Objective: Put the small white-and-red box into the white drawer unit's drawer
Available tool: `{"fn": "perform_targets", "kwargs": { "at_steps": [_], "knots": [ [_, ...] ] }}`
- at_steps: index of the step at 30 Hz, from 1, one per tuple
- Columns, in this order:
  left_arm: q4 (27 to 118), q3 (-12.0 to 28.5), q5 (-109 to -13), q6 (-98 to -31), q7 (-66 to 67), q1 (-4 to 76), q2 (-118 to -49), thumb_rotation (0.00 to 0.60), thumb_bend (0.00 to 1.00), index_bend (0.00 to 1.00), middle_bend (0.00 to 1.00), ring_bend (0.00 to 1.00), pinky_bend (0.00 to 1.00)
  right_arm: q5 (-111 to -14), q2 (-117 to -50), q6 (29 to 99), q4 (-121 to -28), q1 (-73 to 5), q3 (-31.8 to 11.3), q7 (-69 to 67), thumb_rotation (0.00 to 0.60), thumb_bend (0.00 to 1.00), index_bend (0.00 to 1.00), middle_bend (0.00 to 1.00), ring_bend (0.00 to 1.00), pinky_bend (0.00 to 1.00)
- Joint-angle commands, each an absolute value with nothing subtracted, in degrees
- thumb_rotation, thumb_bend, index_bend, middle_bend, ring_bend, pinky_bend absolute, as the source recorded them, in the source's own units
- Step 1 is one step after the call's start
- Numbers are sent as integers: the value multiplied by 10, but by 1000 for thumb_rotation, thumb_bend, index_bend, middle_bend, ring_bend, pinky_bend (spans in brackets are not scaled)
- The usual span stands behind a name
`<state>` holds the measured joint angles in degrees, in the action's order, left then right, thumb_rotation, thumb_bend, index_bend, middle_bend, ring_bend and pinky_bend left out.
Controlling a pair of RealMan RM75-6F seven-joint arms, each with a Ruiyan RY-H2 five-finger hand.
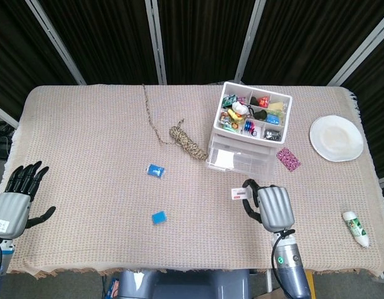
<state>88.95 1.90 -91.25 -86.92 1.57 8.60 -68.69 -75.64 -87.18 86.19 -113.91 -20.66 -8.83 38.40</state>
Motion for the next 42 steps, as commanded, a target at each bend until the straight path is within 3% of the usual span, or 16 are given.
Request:
{"fn": "perform_targets", "kwargs": {
  "at_steps": [1, 10, 15, 20, 25, 33, 38, 42],
  "knots": [
    [890, 19, -913, -869, 15, 86, -687, 600, 239, 33, 0, 0, 0, -717, -862, 855, -1147, -230, -143, 407, 600, 321, 595, 774, 801, 714],
    [891, 18, -912, -868, 12, 87, -685, 600, 242, 33, 0, 0, 0, -623, -899, 833, -1082, -290, -225, 454, 600, 320, 595, 775, 801, 714],
    [891, 19, -912, -866, 9, 87, -685, 600, 240, 33, 0, 0, 0, -585, -918, 832, -1031, -313, -247, 467, 600, 309, 578, 775, 801, 714],
    [891, 19, -911, -865, 6, 87, -684, 600, 241, 33, 0, 0, 0, -553, -924, 832, -1009, -317, -255, 463, 600, 245, 467, 772, 801, 714],
    [892, 18, -911, -864, 6, 88, -684, 600, 242, 34, 0, 0, 0, -553, -919, 832, -1009, -314, -244, 453, 600, 191, 292, 757, 789, 714],
    [893, 18, -910, -864, 8, 87, -684, 600, 240, 34, 0, 0, 0, -603, -905, 845, -1039, -302, -203, 430, 600, 168, 233, 678, 720, 667],
    [893, 19, -910, -865, 8, 87, -684, 600, 240, 34, 0, 0, 0, -670, -888, 852, -1057, -288, -169, 387, 600, 167, 244, 500, 527, 539],
    [893, 19, -909, -865, 8, 87, -685, 600, 240, 34, 0, 0, 0, -798, -865, 871, -1034, -270, -113, 311, 600, 168, 268, 390, 395, 483]
  ]
}}
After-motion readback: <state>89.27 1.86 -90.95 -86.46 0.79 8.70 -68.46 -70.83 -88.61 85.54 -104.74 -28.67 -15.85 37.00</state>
